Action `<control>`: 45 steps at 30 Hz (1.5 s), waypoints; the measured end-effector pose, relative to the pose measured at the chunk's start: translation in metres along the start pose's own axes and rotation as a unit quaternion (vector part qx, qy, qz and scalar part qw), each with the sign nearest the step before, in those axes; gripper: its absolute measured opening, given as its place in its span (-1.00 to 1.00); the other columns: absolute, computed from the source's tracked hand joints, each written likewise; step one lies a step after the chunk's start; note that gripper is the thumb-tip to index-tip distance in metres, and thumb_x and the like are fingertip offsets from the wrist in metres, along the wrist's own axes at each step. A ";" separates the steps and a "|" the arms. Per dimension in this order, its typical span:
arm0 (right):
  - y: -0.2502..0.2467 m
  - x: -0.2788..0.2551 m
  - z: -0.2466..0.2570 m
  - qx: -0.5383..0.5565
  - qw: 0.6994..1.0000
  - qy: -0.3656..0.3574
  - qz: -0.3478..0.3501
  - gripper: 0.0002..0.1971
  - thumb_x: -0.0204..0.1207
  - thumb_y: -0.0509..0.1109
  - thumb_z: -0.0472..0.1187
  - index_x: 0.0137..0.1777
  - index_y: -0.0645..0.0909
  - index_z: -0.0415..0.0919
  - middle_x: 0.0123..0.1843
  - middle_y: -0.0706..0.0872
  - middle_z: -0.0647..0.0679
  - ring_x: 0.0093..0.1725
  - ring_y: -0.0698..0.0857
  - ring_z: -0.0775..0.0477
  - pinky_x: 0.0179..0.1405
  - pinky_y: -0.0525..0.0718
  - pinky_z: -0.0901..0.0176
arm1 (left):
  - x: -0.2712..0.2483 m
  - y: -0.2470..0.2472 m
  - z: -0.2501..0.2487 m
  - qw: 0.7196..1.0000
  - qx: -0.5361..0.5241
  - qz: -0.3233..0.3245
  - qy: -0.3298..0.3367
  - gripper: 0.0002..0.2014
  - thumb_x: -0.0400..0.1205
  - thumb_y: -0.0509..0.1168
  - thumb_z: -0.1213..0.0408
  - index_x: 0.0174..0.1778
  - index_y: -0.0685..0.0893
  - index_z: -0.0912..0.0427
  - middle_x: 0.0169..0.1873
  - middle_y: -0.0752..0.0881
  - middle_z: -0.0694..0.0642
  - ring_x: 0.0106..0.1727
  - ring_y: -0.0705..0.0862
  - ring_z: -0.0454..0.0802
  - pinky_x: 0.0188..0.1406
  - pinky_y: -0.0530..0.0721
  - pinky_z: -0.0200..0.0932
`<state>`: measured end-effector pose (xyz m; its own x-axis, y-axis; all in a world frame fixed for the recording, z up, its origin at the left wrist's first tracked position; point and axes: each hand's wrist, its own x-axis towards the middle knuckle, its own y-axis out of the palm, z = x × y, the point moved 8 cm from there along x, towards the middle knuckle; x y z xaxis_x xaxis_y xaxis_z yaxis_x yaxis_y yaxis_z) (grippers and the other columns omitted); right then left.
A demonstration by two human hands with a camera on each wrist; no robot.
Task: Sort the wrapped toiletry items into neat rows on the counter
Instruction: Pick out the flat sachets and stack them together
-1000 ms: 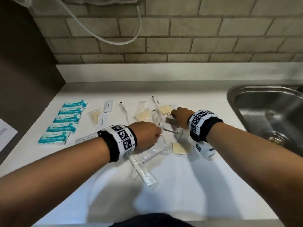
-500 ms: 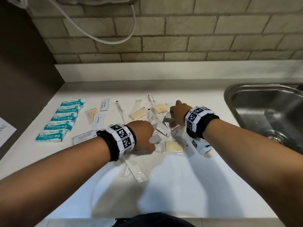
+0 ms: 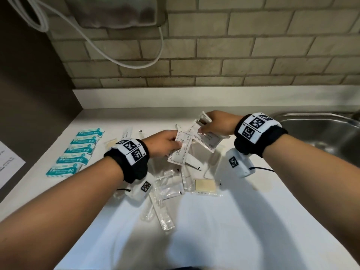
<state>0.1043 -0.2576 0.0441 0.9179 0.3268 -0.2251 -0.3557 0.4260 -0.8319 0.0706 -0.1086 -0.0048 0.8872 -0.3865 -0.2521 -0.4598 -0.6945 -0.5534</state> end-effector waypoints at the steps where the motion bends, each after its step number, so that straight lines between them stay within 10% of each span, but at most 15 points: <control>1: -0.001 -0.001 0.002 0.006 1.000 -0.002 -0.002 -0.83 0.55 0.41 -0.13 0.06 0.61 -0.18 -0.04 0.71 -0.12 -0.08 0.66 -0.12 -0.09 0.51 0.19 | 0.001 -0.002 0.003 1.000 -0.025 -0.005 0.004 -0.81 0.72 0.22 0.38 0.18 0.62 0.06 0.13 0.75 0.27 0.14 0.72 0.29 0.25 0.67 0.14; 6: 0.003 -0.005 0.009 0.031 0.999 -0.013 0.000 -0.90 0.56 0.39 -0.15 -0.03 0.59 -0.17 -0.11 0.72 -0.12 -0.17 0.66 -0.11 -0.27 0.55 0.22 | -0.003 -0.014 0.023 0.997 -0.033 -0.056 -0.030 -0.54 0.67 0.34 0.20 0.42 0.31 -0.09 -0.06 0.59 0.19 0.04 0.59 0.06 -0.11 0.62 -0.10; 14: 0.015 -0.010 0.033 0.060 0.996 -0.058 0.015 -0.81 0.52 0.50 -0.13 -0.29 0.58 -0.04 -0.34 0.68 0.10 -0.42 0.63 0.24 -0.44 0.53 0.51 | -0.016 -0.039 0.040 0.994 -0.027 -0.103 -0.028 -0.78 0.61 0.40 0.06 0.11 0.78 0.03 -0.05 0.81 -0.02 -0.12 0.71 -0.06 -0.24 0.62 -0.23; 18: 0.032 -0.005 0.062 0.108 0.989 -0.097 0.033 -0.82 0.39 0.62 -0.17 -0.13 0.64 -0.08 -0.24 0.73 0.08 -0.31 0.67 0.19 -0.27 0.61 0.40 | -0.028 -0.050 0.048 0.983 -0.131 -0.127 -0.032 -0.88 0.63 0.38 0.08 -0.06 0.84 -0.14 -0.12 0.86 -0.07 -0.10 0.79 -0.04 0.03 0.71 -0.01; 24: 0.056 0.013 0.104 0.086 0.987 -0.131 0.038 -0.78 0.43 0.58 -0.18 -0.03 0.64 -0.23 -0.21 0.70 0.01 -0.25 0.64 0.06 -0.19 0.58 0.24 | -0.046 -0.062 0.048 0.969 -0.207 -0.130 -0.047 -0.68 0.73 0.20 0.04 -0.02 0.78 0.16 -0.23 0.83 0.31 -0.41 0.79 0.07 -0.50 0.52 -0.24; 29: 0.067 0.024 0.123 0.106 0.985 -0.135 0.032 -0.72 0.50 0.50 -0.30 0.17 0.58 -0.27 -0.10 0.66 -0.07 -0.17 0.63 0.00 -0.18 0.59 0.36 | -0.064 -0.075 0.072 0.959 -0.240 -0.135 -0.063 -0.71 0.76 0.17 0.11 0.06 0.68 0.26 -0.10 0.80 0.35 -0.47 0.78 0.01 -0.54 0.56 -0.27; 33: 0.068 0.033 0.133 0.112 0.986 -0.122 0.011 -0.57 0.52 0.45 -0.36 0.35 0.49 -0.09 -0.13 0.62 0.08 -0.32 0.60 0.21 -0.33 0.61 0.45 | -0.073 -0.082 0.091 0.949 -0.274 -0.126 -0.087 -0.88 0.71 0.28 0.26 0.04 0.63 0.24 -0.06 0.80 0.37 -0.35 0.79 0.17 -0.21 0.68 -0.04; 45: 0.084 0.048 0.174 0.055 0.988 -0.144 0.018 -0.75 0.39 0.59 -0.27 -0.26 0.56 0.00 -0.27 0.71 0.09 -0.26 0.66 0.04 -0.32 0.56 0.36 | -0.085 -0.103 0.106 0.932 -0.340 -0.104 -0.068 -0.71 0.61 0.14 0.67 0.13 0.60 0.29 -0.02 0.75 0.42 -0.22 0.80 0.21 -0.42 0.78 -0.16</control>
<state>0.0878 -0.0597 0.0518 0.8217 0.5632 -0.0876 -0.4195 0.4936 -0.7619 0.0467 0.0603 -0.0106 0.9353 -0.1528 -0.3192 -0.1554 -0.9877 0.0178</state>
